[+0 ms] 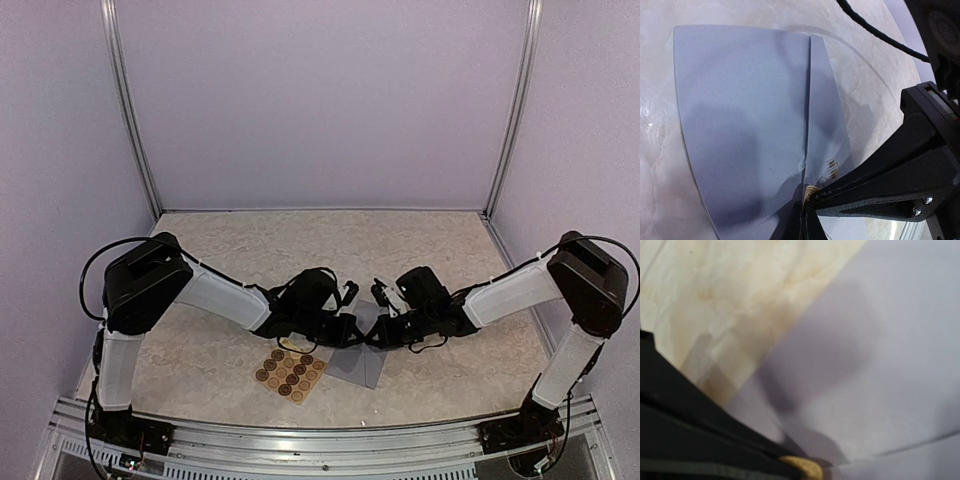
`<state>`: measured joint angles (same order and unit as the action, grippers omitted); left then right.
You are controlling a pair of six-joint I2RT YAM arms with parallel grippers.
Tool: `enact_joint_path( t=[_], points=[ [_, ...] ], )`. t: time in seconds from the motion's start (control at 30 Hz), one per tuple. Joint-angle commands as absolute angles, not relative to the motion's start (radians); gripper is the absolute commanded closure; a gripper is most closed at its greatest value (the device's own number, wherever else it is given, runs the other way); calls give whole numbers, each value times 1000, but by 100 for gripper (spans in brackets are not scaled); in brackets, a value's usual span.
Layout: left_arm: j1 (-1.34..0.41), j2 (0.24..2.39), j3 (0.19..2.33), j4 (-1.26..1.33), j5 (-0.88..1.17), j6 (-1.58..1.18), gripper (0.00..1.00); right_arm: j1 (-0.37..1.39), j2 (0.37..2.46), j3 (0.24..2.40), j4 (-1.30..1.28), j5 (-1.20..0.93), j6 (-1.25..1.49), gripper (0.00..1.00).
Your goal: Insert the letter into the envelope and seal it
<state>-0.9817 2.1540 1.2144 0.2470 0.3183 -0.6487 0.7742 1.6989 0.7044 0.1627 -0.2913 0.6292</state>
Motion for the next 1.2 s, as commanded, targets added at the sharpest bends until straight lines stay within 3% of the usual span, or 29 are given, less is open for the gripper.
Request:
enact_joint_path(
  t=[0.0,0.4,0.57,0.67,0.8,0.87,1.17],
  points=[
    [-989,2195,1223,202,316,-632,100,783,1753,717,161,-273,628,100],
    [-989,2188,1221,197,306,-623,100,777,1801,722,95,-221,657,100],
    [-989,2147,1218,166,240,-602,74,773,1810,721,90,-220,667,100],
    [-989,2121,1219,139,194,-581,65,773,1814,722,89,-223,667,100],
    [-989,2094,1223,104,148,-558,60,772,1811,724,91,-225,667,100],
    [-991,2086,1221,96,126,-557,60,771,1811,723,92,-226,667,100],
    [-997,2017,1161,212,62,-603,81,769,1811,716,97,-233,669,100]
  ],
)
